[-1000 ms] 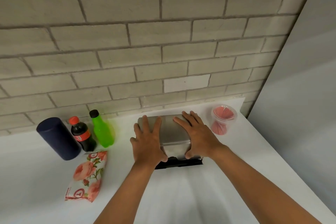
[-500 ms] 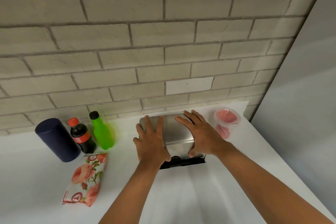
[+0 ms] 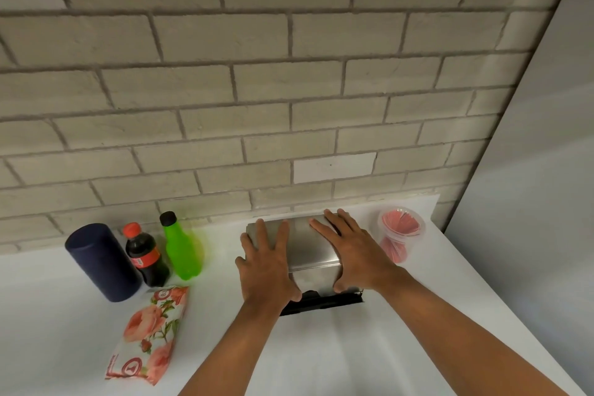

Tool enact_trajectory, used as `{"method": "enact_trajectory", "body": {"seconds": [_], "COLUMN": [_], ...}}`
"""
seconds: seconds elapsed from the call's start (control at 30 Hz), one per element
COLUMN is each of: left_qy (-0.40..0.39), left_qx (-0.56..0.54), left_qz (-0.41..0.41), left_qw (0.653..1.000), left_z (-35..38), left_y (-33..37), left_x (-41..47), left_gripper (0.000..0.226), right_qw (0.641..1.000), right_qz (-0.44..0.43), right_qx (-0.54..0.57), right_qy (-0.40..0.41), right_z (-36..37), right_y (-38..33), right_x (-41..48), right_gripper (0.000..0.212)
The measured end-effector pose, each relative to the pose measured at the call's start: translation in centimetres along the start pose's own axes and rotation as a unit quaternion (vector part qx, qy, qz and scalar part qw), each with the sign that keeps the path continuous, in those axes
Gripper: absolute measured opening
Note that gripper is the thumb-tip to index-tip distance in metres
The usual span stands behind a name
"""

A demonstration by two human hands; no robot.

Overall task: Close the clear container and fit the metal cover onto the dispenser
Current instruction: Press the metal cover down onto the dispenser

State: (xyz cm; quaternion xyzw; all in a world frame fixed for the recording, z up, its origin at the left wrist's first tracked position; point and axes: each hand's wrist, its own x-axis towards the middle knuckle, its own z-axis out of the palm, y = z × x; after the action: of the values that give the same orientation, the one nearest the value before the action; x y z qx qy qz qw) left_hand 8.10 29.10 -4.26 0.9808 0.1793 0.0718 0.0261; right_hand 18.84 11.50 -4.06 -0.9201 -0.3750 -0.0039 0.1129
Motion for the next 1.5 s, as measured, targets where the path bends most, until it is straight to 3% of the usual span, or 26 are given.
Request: {"method": "enact_trajectory", "body": {"seconds": [0.1, 0.9, 1.13, 1.3, 1.5], "left_qy": [0.016, 0.038, -0.005, -0.053, -0.06], "left_qx": [0.009, -0.005, -0.017, -0.066, -0.114], "left_qz": [0.008, 0.02, 0.034, 0.046, 0.046], "left_qw": [1.0, 0.999, 0.999, 0.995, 0.991], "left_z": [0.2, 1.8, 1.0, 0.8, 0.9], "left_y": [0.2, -1.2, -1.5, -2.5, -3.0], "left_x": [0.3, 4.1, 3.7, 2.0, -1.9], "left_gripper": [0.136, 0.136, 0.138, 0.139, 0.126], "right_qw": [1.0, 0.999, 0.998, 0.997, 0.996], "right_qz": [-0.003, 0.02, 0.036, 0.05, 0.073], "right_qx": [-0.019, -0.039, -0.058, -0.065, -0.02], "right_qy": [0.009, 0.023, 0.009, 0.003, -0.046], "right_z": [-0.5, 1.4, 0.6, 0.0, -1.0], "right_y": [0.2, 1.1, -0.3, -1.7, -2.4], "right_x": [0.8, 3.8, 3.0, 1.5, -2.1], "right_gripper": [0.149, 0.152, 0.147, 0.121, 0.12]}}
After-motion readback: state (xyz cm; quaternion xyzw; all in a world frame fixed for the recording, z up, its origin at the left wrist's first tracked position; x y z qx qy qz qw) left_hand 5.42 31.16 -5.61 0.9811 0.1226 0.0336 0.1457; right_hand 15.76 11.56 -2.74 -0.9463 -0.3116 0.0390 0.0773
